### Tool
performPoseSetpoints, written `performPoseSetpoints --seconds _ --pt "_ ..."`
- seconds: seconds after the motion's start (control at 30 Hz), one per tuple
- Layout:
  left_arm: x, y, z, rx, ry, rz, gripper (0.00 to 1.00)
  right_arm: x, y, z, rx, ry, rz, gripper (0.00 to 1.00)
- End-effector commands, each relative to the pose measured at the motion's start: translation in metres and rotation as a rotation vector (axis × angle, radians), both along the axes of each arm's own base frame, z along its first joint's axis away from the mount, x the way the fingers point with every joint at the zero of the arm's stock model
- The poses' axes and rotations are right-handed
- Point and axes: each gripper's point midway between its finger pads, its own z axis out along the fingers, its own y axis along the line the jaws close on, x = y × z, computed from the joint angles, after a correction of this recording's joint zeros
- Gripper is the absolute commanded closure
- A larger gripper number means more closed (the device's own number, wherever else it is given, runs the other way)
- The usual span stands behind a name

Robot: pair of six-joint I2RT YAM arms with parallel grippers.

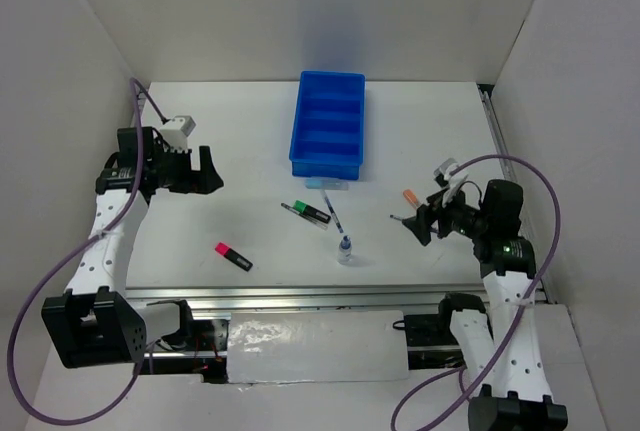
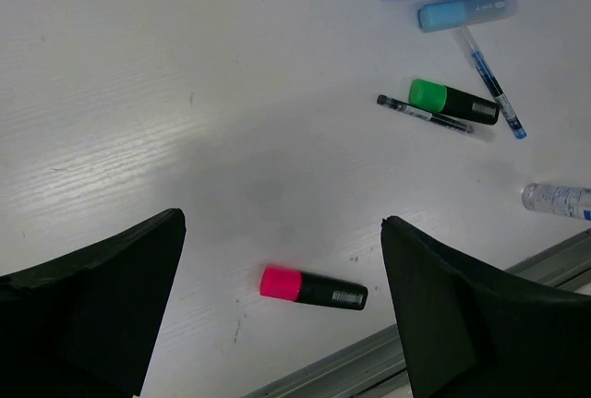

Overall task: Sort the stationery into containers
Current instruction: Grab a piece of stationery with the right arm

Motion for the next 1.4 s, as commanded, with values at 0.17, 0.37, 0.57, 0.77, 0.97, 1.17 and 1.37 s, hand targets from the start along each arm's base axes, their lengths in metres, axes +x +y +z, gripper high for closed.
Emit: performPoseSetpoints --seconds 0.17,0.37,0.57,0.77,0.97,1.17,1.37 --pt "-0.012 -0.023 0.03 -0.018 -0.222 -0.183 0.01 -0.039 0.052 -0.047 -0.116 -0.014 0.35 0.14" --pt "-0.016 -0.034 0.038 -0.07 -0.294 -0.209 0.01 -0.035 0.09 -0.064 -0.055 -0.049 0.385 0.18" --pt "-0.021 -0.036 0.042 -0.07 -0.364 -0.208 0.01 -0.03 0.125 -0.071 -0.036 -0.086 0.446 0.18" --pt "-0.021 -0.035 0.037 -0.066 -0.346 -0.205 0.01 -0.031 0.141 -0.08 -0.078 -0.05 0.521 0.19" --pt "-0.015 -0.034 0.035 -0.065 -0.344 -0.196 0.01 -0.04 0.149 -0.086 -0.118 -0.028 0.609 0.2" --pt "-0.011 -0.033 0.033 -0.067 -0.345 -0.197 0.01 -0.043 0.155 -0.089 -0.144 -0.021 0.646 0.23" --pt "-0.008 -0.033 0.032 -0.06 -0.348 -0.204 0.01 -0.043 0.16 -0.087 -0.152 -0.021 0.672 0.23"
